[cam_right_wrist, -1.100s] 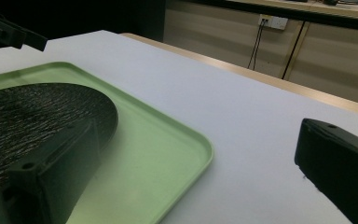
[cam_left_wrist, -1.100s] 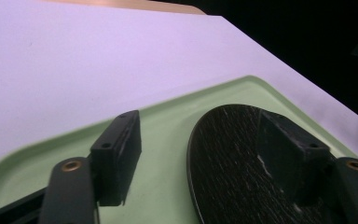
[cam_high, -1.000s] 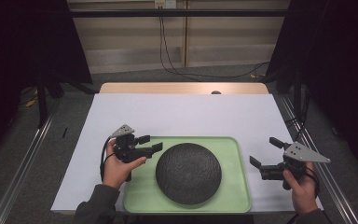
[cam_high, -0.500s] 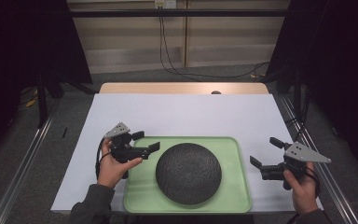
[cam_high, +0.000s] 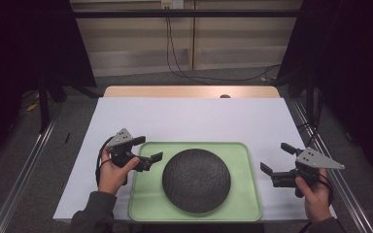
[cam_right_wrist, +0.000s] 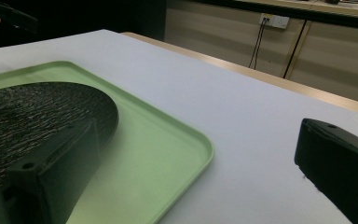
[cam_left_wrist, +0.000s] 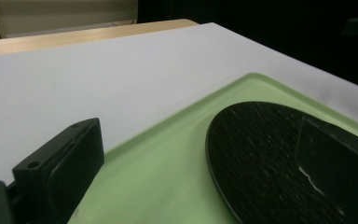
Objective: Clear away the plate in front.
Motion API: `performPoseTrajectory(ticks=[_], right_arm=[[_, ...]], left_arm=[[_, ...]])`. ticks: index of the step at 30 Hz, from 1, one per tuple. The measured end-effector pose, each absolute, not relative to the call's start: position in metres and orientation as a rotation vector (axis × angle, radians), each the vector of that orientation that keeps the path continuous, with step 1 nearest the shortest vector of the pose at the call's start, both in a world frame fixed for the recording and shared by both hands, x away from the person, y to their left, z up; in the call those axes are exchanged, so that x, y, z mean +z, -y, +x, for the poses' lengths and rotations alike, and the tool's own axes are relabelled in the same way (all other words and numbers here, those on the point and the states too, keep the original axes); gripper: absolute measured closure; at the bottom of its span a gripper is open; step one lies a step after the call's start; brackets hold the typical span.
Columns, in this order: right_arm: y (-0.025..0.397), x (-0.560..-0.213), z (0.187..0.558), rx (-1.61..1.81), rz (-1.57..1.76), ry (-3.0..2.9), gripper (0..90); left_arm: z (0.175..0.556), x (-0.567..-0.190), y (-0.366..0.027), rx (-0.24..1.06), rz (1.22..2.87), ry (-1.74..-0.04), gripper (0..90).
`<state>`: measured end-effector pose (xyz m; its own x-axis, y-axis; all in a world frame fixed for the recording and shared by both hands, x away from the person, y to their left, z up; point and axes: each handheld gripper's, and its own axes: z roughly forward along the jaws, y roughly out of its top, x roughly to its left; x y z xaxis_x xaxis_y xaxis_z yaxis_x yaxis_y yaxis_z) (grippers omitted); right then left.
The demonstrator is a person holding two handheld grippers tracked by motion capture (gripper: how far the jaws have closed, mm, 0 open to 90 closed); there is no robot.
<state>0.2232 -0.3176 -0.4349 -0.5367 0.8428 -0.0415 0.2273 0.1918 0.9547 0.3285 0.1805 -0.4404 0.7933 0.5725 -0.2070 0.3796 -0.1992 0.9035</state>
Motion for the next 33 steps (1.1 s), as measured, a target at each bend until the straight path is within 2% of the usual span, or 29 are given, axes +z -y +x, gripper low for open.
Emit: performPoseTrajectory(ticks=[33], right_arm=[[0.319,-0.435,0.224,1.355,1.001,-1.887,0.0]], left_arm=[[0.334,-0.439,-0.233,0.247,1.778,-0.789,3.1]])
